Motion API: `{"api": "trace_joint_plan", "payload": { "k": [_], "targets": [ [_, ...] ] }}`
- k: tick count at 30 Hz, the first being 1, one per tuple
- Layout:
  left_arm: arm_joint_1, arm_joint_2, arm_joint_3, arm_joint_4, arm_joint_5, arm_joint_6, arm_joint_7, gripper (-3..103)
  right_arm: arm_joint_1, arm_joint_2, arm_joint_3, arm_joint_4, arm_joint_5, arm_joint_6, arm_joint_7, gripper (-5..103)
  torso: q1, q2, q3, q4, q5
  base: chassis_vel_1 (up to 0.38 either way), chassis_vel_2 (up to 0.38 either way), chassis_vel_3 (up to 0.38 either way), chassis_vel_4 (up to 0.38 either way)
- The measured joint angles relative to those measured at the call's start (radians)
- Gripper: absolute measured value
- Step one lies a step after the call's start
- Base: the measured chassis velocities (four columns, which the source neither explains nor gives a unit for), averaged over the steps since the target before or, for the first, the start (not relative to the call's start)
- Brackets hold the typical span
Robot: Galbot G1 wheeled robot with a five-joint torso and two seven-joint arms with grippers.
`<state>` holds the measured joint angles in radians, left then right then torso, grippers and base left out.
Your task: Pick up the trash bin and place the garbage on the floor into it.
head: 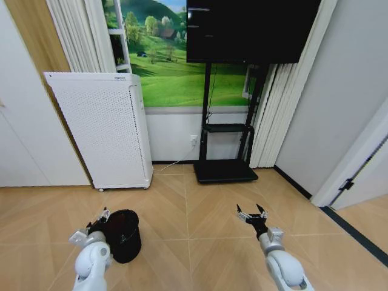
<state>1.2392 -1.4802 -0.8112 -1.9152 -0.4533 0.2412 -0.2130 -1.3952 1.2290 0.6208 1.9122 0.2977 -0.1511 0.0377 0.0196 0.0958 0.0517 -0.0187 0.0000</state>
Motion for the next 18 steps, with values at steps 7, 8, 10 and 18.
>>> {"api": "trace_joint_plan", "payload": {
  "k": [7,8,10,18],
  "targets": [
    [0.000,0.053,0.070,-0.065,0.103,0.052,0.129,100,0.005,0.022,0.007,0.013,0.039,-0.029,0.022,100,0.000,0.000,0.000,0.0000,0.0001,0.000,0.000,0.000,0.000],
    [0.000,0.066,0.081,-0.064,0.136,0.052,0.168,100,0.004,0.025,0.006,0.013,0.041,-0.030,0.024,100,0.000,0.000,0.000,0.0001,0.0001,0.000,0.000,0.000,0.000],
    [0.004,0.078,0.090,-0.061,0.151,0.054,0.203,100,0.002,0.025,0.006,0.012,0.040,-0.029,0.023,100,0.000,0.000,0.000,0.0000,0.0000,0.000,0.000,0.000,0.000],
    [0.032,0.102,0.101,-0.083,0.162,0.085,0.234,100,-0.005,0.039,0.017,0.005,0.028,-0.015,0.023,100,0.004,0.025,0.020,0.0000,0.0000,0.000,0.000,0.000,0.000]
  ]
}}
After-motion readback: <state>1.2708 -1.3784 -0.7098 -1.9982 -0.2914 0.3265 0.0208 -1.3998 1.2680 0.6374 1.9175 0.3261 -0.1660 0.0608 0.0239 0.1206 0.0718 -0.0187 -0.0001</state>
